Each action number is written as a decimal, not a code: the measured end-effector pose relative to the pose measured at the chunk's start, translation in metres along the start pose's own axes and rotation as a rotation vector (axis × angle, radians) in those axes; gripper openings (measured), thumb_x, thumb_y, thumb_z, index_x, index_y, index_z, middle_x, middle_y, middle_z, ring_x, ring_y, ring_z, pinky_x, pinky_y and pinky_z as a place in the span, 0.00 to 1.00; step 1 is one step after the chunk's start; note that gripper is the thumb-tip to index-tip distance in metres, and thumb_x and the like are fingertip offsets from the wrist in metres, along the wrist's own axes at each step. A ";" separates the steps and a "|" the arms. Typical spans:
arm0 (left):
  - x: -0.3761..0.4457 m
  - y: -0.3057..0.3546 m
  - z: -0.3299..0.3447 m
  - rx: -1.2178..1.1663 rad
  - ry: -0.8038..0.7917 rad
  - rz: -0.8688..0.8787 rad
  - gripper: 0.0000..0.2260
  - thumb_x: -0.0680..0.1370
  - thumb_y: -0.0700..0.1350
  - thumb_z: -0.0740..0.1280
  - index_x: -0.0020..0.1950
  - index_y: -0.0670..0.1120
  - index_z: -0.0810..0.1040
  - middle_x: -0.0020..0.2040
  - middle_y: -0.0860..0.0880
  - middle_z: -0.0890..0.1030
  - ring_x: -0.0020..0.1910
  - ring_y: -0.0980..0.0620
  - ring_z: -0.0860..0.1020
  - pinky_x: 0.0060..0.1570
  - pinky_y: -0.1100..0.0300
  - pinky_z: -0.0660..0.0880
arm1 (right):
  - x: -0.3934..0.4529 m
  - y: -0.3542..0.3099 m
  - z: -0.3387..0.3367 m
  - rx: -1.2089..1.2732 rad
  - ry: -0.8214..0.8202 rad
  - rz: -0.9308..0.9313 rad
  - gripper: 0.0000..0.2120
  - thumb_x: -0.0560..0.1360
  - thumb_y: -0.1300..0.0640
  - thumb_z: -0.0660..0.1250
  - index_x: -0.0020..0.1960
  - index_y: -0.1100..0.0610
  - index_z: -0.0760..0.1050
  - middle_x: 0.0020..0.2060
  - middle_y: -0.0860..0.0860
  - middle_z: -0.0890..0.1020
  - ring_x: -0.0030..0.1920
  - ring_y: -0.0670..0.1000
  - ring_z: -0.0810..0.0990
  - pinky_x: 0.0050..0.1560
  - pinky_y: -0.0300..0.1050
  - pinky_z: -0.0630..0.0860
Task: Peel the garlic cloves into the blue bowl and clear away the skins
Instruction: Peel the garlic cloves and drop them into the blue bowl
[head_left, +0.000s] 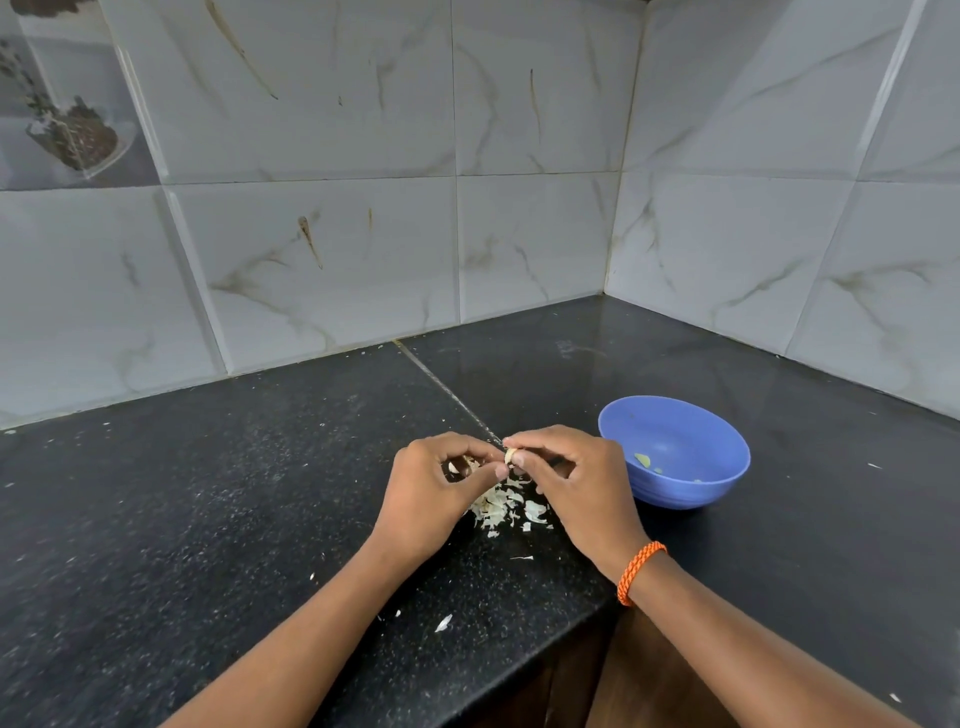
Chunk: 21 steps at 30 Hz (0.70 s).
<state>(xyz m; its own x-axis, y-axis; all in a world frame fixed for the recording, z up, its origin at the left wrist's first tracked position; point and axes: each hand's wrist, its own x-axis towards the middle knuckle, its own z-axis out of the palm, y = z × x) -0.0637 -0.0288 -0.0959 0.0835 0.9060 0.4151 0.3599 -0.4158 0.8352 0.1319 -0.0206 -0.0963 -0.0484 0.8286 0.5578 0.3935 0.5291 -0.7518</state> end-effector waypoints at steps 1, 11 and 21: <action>0.000 0.001 0.000 -0.004 0.001 -0.004 0.03 0.78 0.48 0.80 0.48 0.56 0.90 0.48 0.58 0.88 0.45 0.54 0.84 0.51 0.56 0.79 | 0.000 -0.001 0.001 -0.001 0.003 0.002 0.10 0.77 0.63 0.77 0.54 0.50 0.89 0.46 0.41 0.88 0.47 0.45 0.87 0.45 0.38 0.81; 0.002 0.000 0.004 -0.067 0.036 -0.075 0.05 0.79 0.43 0.78 0.46 0.53 0.90 0.43 0.51 0.89 0.44 0.43 0.85 0.51 0.46 0.81 | -0.004 -0.004 0.006 0.027 -0.011 0.025 0.10 0.76 0.63 0.77 0.52 0.49 0.87 0.43 0.40 0.87 0.45 0.47 0.85 0.41 0.39 0.80; -0.001 0.005 0.005 0.002 0.124 -0.091 0.06 0.78 0.44 0.76 0.43 0.55 0.89 0.37 0.51 0.87 0.37 0.43 0.83 0.43 0.45 0.81 | -0.005 -0.004 0.007 0.015 -0.028 -0.049 0.10 0.76 0.64 0.78 0.50 0.50 0.86 0.46 0.41 0.86 0.46 0.49 0.85 0.39 0.46 0.80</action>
<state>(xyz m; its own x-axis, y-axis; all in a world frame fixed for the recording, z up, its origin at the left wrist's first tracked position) -0.0574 -0.0315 -0.0939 -0.0654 0.9231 0.3790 0.3624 -0.3319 0.8709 0.1247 -0.0257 -0.0989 -0.0930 0.8063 0.5842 0.3764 0.5717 -0.7291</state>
